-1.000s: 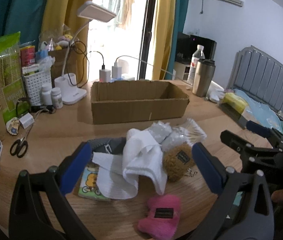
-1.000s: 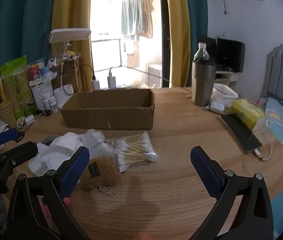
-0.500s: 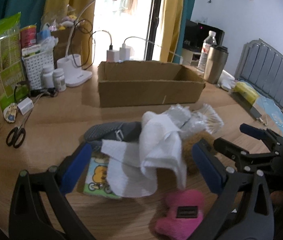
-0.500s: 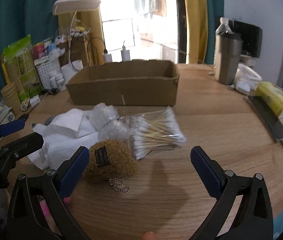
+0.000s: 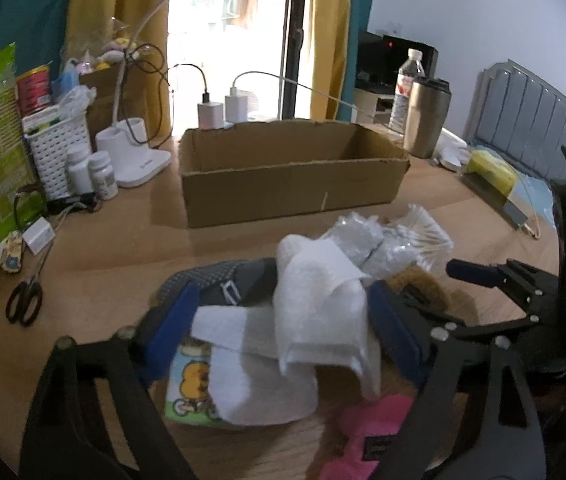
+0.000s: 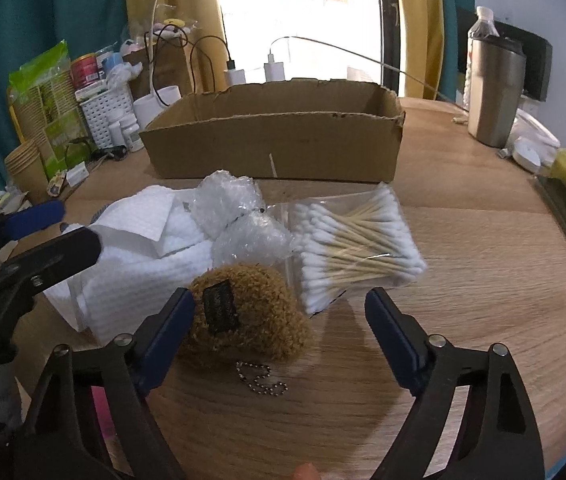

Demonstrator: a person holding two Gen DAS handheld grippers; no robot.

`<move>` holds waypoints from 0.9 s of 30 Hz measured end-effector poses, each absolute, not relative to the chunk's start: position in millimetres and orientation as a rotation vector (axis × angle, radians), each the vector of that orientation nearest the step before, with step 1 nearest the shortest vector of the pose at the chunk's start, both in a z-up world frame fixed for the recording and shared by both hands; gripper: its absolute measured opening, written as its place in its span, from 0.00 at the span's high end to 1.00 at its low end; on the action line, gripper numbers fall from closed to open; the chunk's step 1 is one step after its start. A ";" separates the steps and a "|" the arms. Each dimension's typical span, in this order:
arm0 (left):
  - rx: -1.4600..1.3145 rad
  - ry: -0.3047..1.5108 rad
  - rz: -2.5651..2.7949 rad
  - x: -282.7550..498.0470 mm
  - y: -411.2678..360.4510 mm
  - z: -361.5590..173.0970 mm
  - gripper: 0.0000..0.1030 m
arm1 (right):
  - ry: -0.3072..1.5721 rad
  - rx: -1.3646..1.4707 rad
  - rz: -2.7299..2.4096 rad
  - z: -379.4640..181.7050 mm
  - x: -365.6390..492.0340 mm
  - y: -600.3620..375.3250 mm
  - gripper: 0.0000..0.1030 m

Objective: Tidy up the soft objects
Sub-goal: 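Grasp the white paper towel with the left tool while the right tool grasps the brown plush keychain, then lift and carry the towel and brown plush over the cardboard box with both tools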

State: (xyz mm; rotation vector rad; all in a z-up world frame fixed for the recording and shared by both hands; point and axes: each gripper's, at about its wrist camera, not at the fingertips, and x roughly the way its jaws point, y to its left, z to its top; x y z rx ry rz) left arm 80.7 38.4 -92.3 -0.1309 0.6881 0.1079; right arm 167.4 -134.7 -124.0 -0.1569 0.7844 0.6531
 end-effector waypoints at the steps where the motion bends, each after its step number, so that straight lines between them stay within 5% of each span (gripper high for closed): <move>1: -0.128 0.692 0.106 82.9 37.9 -92.3 0.21 | 0.788 -0.155 0.661 -124.4 167.9 -134.8 0.18; 7: -0.125 0.744 0.086 101.3 36.6 -98.2 0.33 | 0.795 -0.151 0.696 -124.8 166.2 -133.8 0.21; 19: -0.180 0.807 0.002 112.8 35.6 -110.6 0.90 | 0.808 -0.133 0.763 -127.0 167.2 -134.5 0.47; 27: -0.199 0.739 -0.018 101.5 40.3 -88.6 0.94 | 0.774 -0.149 0.773 -121.5 159.8 -133.3 0.58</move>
